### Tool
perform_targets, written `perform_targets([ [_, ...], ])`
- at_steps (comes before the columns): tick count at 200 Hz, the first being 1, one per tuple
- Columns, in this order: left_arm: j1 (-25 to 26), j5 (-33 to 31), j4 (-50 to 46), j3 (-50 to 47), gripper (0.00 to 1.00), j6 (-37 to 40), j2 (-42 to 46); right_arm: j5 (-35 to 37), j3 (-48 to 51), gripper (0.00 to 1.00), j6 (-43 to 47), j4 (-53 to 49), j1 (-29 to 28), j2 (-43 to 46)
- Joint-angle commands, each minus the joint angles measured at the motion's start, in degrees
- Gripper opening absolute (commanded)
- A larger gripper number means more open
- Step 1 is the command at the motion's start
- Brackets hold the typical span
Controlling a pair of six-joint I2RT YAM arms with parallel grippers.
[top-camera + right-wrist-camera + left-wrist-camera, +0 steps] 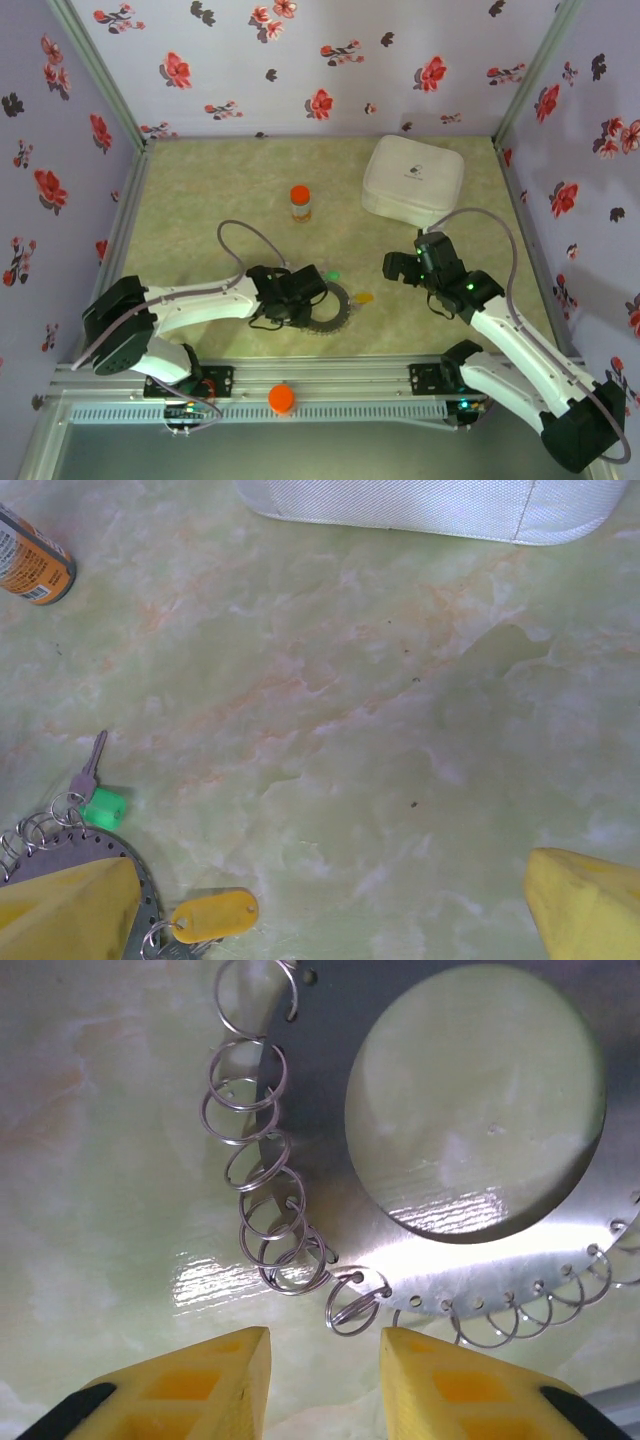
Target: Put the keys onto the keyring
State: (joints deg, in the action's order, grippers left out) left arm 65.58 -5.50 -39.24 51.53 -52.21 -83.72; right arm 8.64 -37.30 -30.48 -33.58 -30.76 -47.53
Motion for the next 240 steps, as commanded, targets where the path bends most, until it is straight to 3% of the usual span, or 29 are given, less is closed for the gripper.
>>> perform_targets([
  [1,-0.57,3.94,0.22,-1.25,0.35,10.45,0.49,1.07,0.48,0.99,-0.45,-0.69,-0.44,0.45],
  [49,-0.59,6.38,2.03,-0.08,0.37,18.73,-4.22,1.26,0.12,0.99,-0.48,-1.28,-0.44,0.12],
  [103,-0.57,5.61,3.91,-0.21,0.37,18.63,-7.42,3.21,0.53,0.99,-0.48,-3.67,-0.44,1.39],
  [175,-0.21,5.62,6.02,0.47,0.27,19.70,-7.27,3.58,0.81,0.99,-0.81,-3.60,-0.44,1.87],
  [240,1.47,3.82,3.91,1.70,0.27,21.82,-6.21,3.33,1.10,0.99,-0.81,-3.24,-0.44,1.66],
])
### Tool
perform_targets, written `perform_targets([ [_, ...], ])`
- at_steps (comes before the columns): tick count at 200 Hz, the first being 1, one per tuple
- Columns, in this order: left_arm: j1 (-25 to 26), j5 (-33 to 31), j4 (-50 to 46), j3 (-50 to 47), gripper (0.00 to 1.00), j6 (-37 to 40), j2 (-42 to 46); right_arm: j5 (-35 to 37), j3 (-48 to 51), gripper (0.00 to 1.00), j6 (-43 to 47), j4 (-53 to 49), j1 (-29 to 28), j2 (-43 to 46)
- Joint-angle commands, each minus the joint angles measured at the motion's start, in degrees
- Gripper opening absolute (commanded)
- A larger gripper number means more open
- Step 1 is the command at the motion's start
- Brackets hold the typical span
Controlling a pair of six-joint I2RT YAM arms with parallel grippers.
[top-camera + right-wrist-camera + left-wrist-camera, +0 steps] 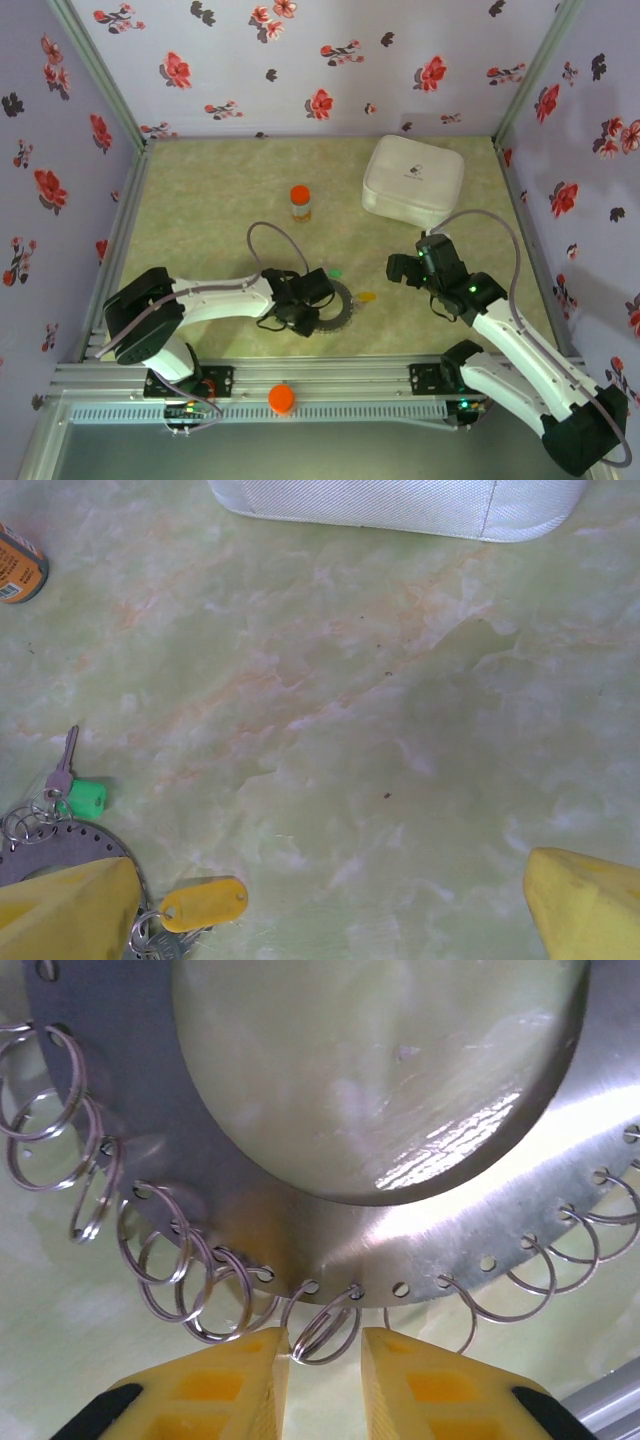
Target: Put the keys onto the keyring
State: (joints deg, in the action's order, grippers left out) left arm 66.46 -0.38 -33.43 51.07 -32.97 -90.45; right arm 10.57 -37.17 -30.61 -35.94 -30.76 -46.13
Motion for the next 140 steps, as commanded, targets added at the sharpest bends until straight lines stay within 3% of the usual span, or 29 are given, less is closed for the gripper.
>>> perform_targets([
  [1,0.60,-1.38,-2.17,2.26,0.27,2.71,0.45,1.40,0.96,0.99,-0.68,-0.84,-0.44,0.26],
  [66,0.56,-2.29,-7.39,7.97,0.27,8.38,-5.08,1.34,0.67,0.99,-0.04,-0.79,-0.44,-0.31],
  [97,0.52,-5.99,-8.98,9.20,0.37,8.37,-5.60,1.35,0.67,0.99,0.04,-0.79,-0.44,-0.19],
  [140,0.52,-5.92,-9.46,8.80,0.35,7.57,-5.70,1.56,0.46,0.99,0.19,-1.06,-0.44,0.07],
])
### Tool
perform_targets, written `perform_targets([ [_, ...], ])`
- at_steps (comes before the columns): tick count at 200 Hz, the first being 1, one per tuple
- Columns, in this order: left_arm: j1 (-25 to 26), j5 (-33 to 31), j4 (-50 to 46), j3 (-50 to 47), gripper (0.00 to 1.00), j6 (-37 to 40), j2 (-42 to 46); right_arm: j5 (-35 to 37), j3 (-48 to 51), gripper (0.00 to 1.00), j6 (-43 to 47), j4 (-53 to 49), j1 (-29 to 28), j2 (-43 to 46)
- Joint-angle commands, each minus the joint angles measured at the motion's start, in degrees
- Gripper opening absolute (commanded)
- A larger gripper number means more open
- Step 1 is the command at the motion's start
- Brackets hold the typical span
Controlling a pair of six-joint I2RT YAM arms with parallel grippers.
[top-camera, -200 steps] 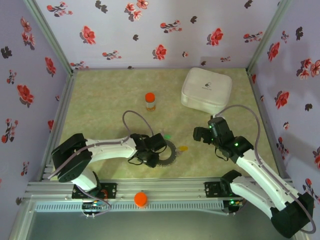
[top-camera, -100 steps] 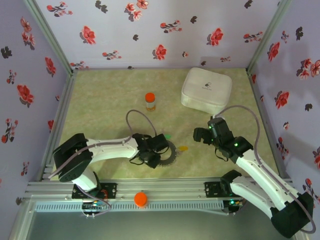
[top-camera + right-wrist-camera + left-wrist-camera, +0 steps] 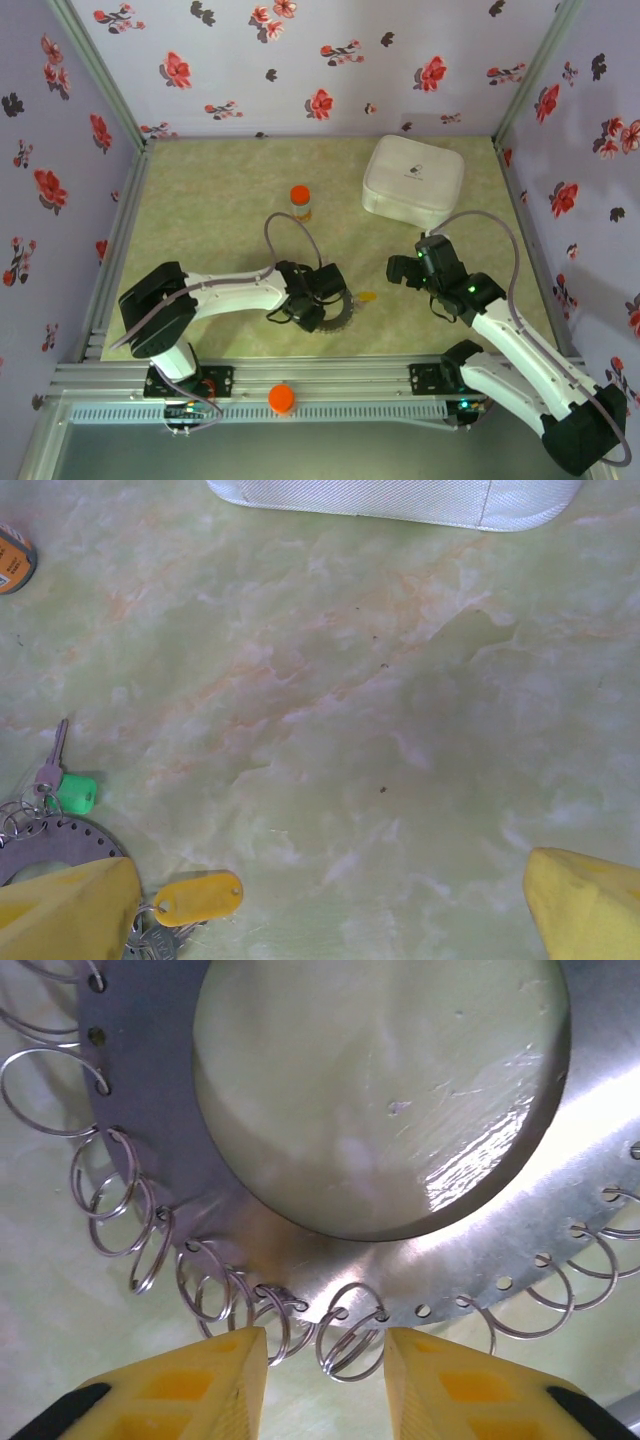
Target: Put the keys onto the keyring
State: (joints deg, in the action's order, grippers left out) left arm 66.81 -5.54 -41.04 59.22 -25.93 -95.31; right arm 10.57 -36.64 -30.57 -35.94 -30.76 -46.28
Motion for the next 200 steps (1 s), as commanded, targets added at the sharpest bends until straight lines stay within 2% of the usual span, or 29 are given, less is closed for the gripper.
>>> perform_targets([
  [1,0.17,-0.60,-1.72,0.55,0.35,0.53,-0.85,1.56,-0.04,0.99,0.15,-1.06,-0.44,0.22],
  [63,0.16,5.51,2.09,-0.25,0.33,0.88,-3.04,1.69,-0.34,0.99,-0.04,-1.76,-0.44,1.39],
  [156,0.39,4.52,0.14,-0.69,0.23,0.71,-3.06,1.06,0.04,0.99,-0.10,-1.39,-0.44,1.13],
  [163,0.40,4.45,0.08,-0.62,0.19,0.77,-2.96,1.17,0.07,0.99,-0.05,-1.41,-0.44,1.18],
  [200,0.78,4.39,-0.62,-0.03,0.13,1.75,-1.93,1.07,0.43,0.99,-0.19,-1.15,-0.44,0.92],
])
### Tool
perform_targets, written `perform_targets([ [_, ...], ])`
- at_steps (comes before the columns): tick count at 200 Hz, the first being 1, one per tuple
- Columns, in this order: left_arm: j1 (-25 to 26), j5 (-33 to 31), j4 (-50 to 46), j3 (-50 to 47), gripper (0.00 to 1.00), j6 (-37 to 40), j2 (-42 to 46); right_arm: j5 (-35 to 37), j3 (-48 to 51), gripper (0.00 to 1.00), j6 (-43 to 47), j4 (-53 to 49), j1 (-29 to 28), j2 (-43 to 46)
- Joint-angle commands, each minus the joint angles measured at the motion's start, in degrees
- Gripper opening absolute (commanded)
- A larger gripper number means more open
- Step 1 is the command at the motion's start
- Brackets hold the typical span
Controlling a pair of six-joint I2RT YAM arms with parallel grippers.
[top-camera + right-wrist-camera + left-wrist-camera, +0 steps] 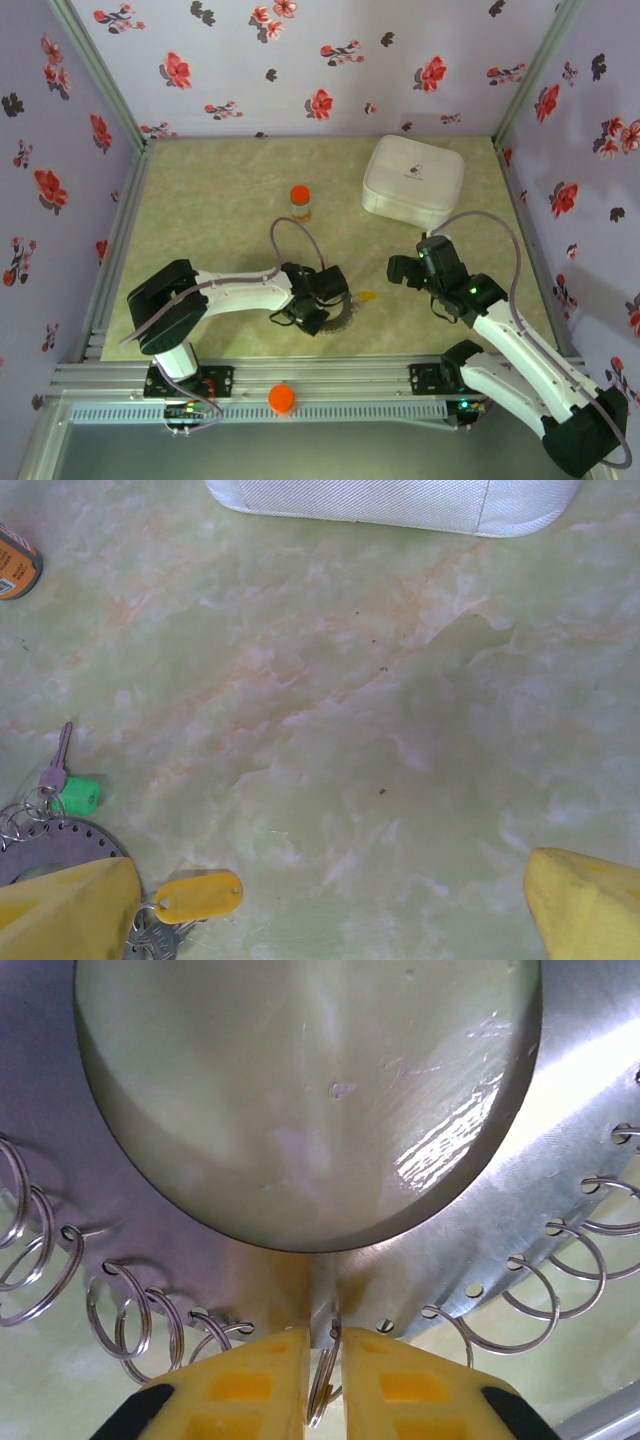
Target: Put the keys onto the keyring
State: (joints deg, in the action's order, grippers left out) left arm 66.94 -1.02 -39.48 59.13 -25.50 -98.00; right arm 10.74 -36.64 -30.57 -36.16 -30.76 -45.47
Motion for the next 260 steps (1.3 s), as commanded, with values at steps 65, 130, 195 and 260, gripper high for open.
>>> perform_targets([
  [65,1.29,-8.05,-6.67,4.05,0.00,5.76,6.24,0.89,-0.23,0.99,-0.55,-1.27,-0.44,0.28],
  [130,2.35,-18.39,12.54,-3.29,0.00,27.94,27.98,-2.81,-3.28,0.99,0.28,-0.65,-0.44,1.04],
  [195,-2.10,-13.74,41.96,-19.05,0.00,49.43,44.68,-13.51,-8.53,0.83,8.07,8.39,-1.71,-1.02],
  [260,-6.56,5.33,55.80,-25.91,0.00,43.28,49.34,-22.03,1.55,0.59,18.69,31.36,-8.37,6.39],
])
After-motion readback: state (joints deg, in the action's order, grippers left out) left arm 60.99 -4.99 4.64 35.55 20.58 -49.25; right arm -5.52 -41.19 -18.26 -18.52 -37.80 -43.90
